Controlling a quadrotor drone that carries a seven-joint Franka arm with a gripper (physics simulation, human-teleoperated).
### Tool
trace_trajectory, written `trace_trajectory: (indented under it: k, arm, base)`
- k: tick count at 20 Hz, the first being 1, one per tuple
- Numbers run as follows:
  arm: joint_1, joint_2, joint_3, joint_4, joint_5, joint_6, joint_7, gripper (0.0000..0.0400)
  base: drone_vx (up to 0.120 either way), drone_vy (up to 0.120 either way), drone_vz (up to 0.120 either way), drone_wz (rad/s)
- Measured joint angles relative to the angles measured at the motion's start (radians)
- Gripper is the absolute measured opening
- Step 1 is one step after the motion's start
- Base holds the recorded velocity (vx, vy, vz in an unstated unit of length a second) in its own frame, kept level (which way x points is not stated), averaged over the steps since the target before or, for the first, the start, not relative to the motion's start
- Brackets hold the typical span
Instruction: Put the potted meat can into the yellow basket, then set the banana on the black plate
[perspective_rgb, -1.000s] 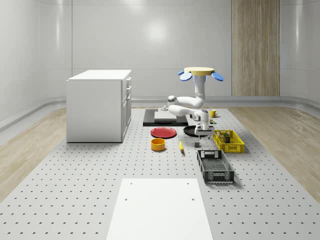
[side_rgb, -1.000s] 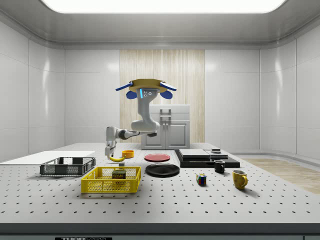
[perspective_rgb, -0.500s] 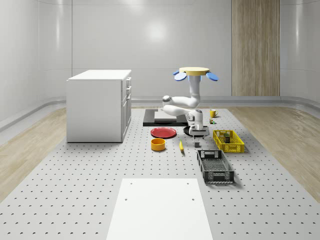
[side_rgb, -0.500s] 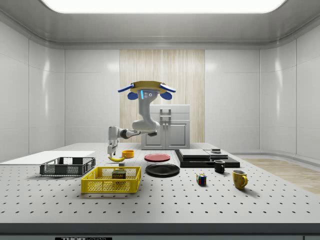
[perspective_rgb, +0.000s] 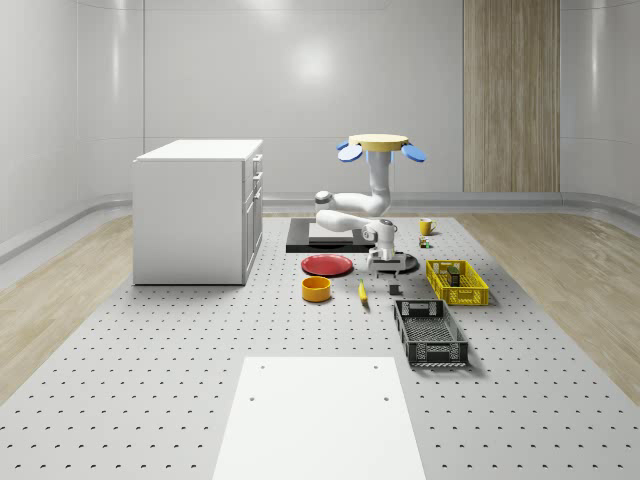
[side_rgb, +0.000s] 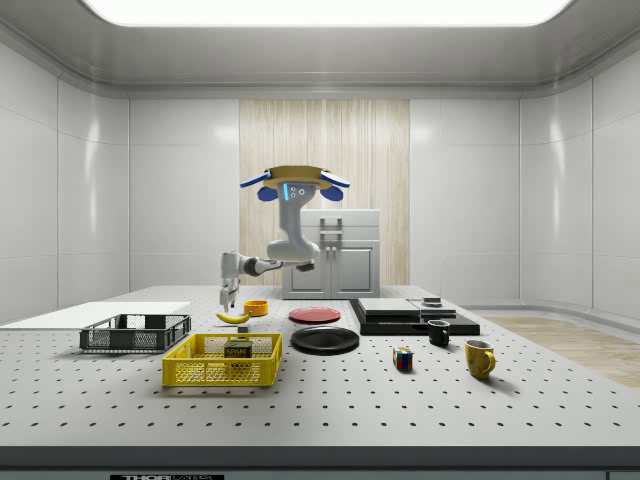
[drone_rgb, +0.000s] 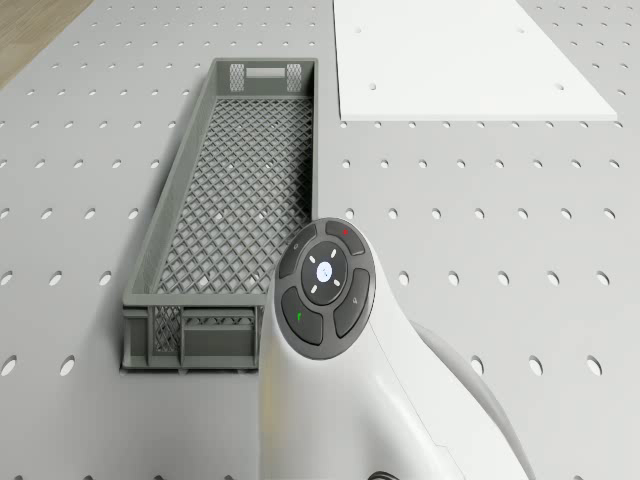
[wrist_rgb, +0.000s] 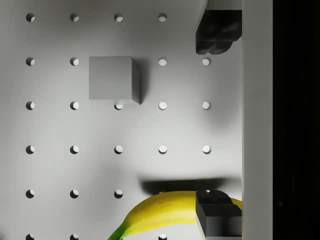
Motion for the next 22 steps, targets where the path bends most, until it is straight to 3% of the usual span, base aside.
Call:
trace_trajectory:
  k: [10, 17, 22]
  arm:
    - [0.000, -0.001, 0.000, 0.000, 0.001, 0.001, 0.000, 0.0400]
    - [-0.001, -0.002, 0.000, 0.000, 0.001, 0.002, 0.001, 0.0400]
    - [-0.001, -0.003, 0.000, 0.000, 0.001, 0.003, 0.001, 0.0400]
  base:
    - [0.000, -0.120, -0.104, 0.000]
    - [0.000, -0.120, -0.006, 0.000]
    - [0.000, -0.032, 0.000, 0.000]
